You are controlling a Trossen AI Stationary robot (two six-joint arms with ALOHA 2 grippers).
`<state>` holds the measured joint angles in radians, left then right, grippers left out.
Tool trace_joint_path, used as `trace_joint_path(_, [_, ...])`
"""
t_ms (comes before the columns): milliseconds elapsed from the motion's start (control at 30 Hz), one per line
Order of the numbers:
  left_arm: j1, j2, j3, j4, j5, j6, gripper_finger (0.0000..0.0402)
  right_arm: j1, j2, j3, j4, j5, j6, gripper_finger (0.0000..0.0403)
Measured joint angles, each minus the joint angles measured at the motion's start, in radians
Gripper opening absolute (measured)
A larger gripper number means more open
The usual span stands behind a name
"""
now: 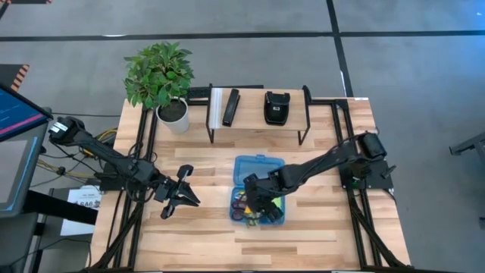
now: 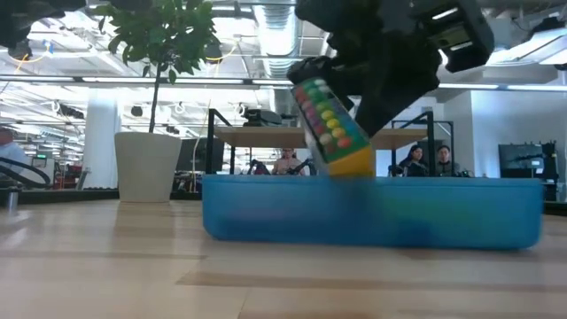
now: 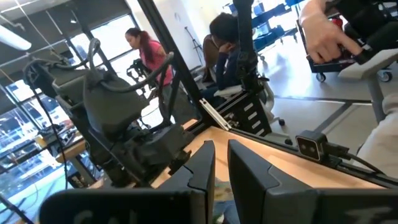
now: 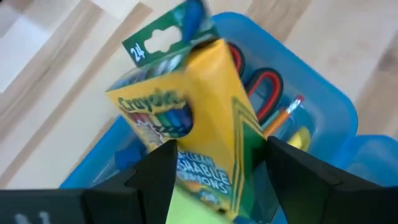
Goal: Pack school essentials
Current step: Put the box of crayons into the supply box
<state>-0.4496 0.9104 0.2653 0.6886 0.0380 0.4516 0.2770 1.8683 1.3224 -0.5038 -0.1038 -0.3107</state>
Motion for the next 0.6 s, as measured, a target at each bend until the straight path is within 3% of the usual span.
trace_joint_path(367, [0.0, 0.0, 0.0, -0.001, 0.0, -0.006, 0.0034, -0.013, 0.005, 0.087, -0.069, -0.008, 0.051, 0.0193])
trace_joint_path(600, [0.0, 0.0, 0.0, -0.011, 0.001, -0.039, 0.0034, 0.006, -0.003, 0.089, -0.088, 0.006, 0.095, 0.0215])
